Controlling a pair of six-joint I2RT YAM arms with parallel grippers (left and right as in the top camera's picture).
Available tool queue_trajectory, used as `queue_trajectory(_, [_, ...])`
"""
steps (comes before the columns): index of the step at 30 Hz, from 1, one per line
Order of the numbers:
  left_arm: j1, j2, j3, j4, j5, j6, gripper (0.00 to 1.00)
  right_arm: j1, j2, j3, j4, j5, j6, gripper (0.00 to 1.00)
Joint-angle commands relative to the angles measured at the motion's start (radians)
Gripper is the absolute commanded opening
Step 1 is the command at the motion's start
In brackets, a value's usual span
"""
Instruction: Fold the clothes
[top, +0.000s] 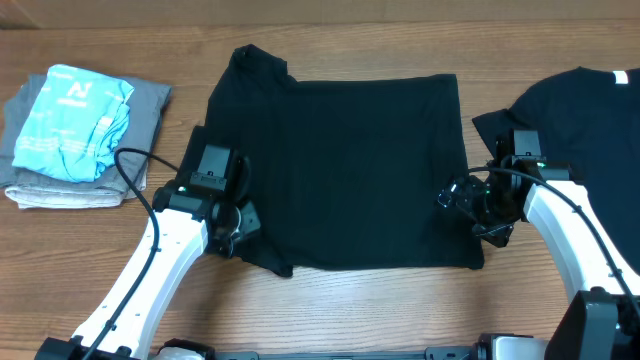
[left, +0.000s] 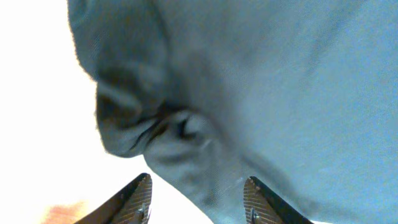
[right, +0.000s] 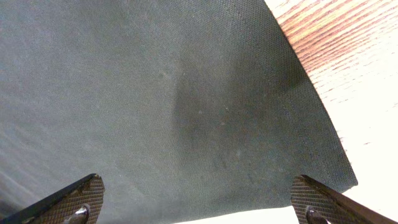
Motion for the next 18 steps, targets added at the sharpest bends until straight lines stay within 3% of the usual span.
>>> queue_trajectory(1, [0.016,-0.003,-0.010,-0.034,-0.028,0.024,0.46,-0.003,-0.003,0.001,0.002,-0.005,0.005,1.00])
queue_trajectory(5, [0.019,-0.003,-0.041,-0.021,-0.031,0.047,0.32,-0.003,-0.003,0.001,0.002,-0.005,0.005,1.00])
queue_trajectory(9, [0.019,0.000,-0.070,0.009,-0.064,0.046,0.30,-0.003,-0.003,0.001,0.002,-0.005,0.005,1.00])
queue_trajectory(13, [0.019,0.002,-0.090,0.027,-0.119,0.046,0.34,-0.003,-0.003,0.001,0.002,-0.005,0.005,1.00])
queue_trajectory(18, [0.019,0.002,-0.092,0.060,-0.144,0.058,0.49,-0.003,-0.003,0.001,0.002,-0.005,0.005,1.00])
